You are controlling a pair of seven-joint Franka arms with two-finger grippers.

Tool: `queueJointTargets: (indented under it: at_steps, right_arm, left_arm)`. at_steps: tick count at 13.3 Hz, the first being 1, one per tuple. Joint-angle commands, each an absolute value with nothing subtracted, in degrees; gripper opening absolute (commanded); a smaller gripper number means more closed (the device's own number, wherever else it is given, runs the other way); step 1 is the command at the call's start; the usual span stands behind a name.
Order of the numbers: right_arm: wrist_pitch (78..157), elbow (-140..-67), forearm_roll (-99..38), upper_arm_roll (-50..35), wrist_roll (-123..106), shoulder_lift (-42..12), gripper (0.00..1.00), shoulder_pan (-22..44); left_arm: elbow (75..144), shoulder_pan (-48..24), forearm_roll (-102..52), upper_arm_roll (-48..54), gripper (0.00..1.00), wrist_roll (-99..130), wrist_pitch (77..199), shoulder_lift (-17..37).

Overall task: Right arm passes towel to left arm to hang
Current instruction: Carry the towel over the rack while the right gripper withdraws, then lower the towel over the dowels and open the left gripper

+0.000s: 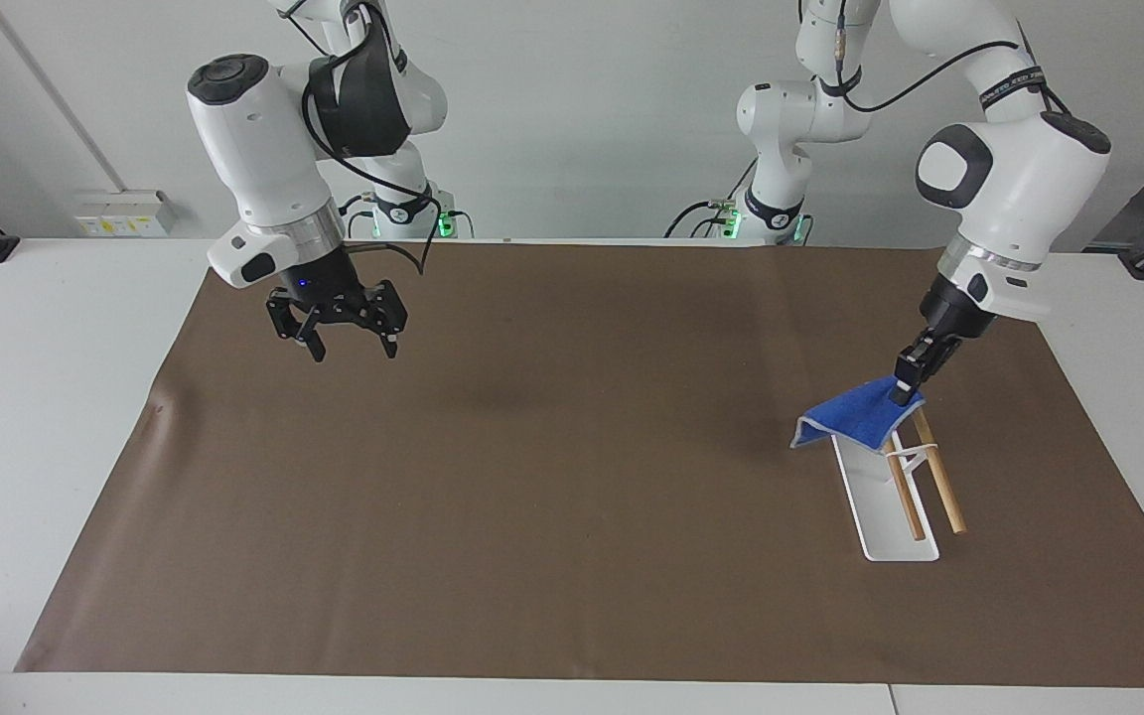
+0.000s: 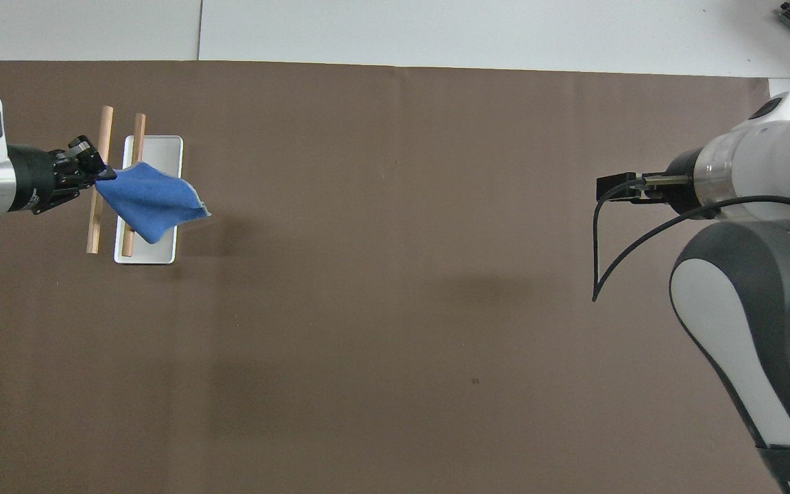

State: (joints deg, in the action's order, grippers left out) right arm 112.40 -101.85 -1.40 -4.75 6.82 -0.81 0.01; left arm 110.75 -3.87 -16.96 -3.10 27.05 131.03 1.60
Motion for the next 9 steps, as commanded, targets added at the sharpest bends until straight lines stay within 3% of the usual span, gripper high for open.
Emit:
queueJointTargets:
  at_steps: [1,7,9]
  right_arm:
    - [108.8,-99.3,1.3,-1.0,8.0,0.9,1.00,0.8]
    - [90.9,-86.9,0.1,5.0,6.1,0.6,1.00,0.7]
    - [90.2,-89.2,0.2,5.4,5.2,1.8,1.00,0.9]
  left_arm:
    - [107.2,-0.6,-21.2,-2.6,0.00,27.9,129.6,3.4]
    - [102.9,1.8,-25.6,-2.8,0.00,43.1,129.1,5.7]
    - [103.4,3.9,-32.1,-2.8,0.00,45.4,129.1,6.0]
